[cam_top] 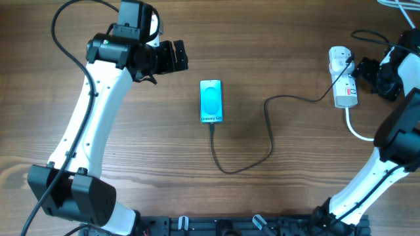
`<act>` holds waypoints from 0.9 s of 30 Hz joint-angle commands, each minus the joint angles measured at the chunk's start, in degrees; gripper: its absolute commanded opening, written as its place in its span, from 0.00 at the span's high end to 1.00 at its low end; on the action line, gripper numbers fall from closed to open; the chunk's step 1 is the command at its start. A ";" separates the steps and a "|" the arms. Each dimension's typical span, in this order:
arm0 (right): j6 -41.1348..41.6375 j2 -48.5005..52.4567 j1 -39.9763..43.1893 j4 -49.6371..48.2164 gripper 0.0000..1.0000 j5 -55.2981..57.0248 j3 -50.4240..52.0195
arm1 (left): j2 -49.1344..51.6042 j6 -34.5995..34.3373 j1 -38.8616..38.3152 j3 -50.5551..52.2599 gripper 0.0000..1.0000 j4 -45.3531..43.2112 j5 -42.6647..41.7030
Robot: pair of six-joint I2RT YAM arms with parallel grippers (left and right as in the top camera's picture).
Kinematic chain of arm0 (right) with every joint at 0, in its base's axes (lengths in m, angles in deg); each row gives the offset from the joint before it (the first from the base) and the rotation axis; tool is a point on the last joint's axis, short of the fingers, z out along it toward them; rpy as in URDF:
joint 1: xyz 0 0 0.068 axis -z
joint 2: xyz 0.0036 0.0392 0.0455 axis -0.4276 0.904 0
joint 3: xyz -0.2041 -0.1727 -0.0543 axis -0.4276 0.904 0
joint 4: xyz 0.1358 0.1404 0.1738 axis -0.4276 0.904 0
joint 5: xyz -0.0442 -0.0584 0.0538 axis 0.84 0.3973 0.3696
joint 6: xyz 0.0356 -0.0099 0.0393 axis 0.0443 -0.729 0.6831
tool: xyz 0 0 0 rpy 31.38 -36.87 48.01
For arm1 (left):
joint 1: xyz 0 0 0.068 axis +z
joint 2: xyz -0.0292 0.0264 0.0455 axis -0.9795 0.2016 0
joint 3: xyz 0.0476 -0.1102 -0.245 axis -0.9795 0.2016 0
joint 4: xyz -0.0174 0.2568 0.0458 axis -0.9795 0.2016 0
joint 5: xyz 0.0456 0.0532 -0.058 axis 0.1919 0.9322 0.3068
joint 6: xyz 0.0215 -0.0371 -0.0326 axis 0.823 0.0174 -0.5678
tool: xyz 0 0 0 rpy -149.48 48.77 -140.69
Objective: Plug charger to phone and switch on socket
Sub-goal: 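Move the right gripper over the white power strip's switch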
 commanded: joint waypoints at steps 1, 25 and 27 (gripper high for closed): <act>-0.74 1.84 -1.22 0.87 0.00 -3.89 0.59 | 0.39 -0.26 -0.07 0.26 0.00 0.00 0.76; -0.66 1.84 -1.22 -1.53 0.00 -4.28 0.59 | 0.42 -0.26 -0.04 0.26 0.00 0.00 0.74; -0.63 1.84 -1.22 -1.14 0.00 -4.28 0.61 | 0.42 -0.26 -0.04 0.26 0.00 0.00 0.76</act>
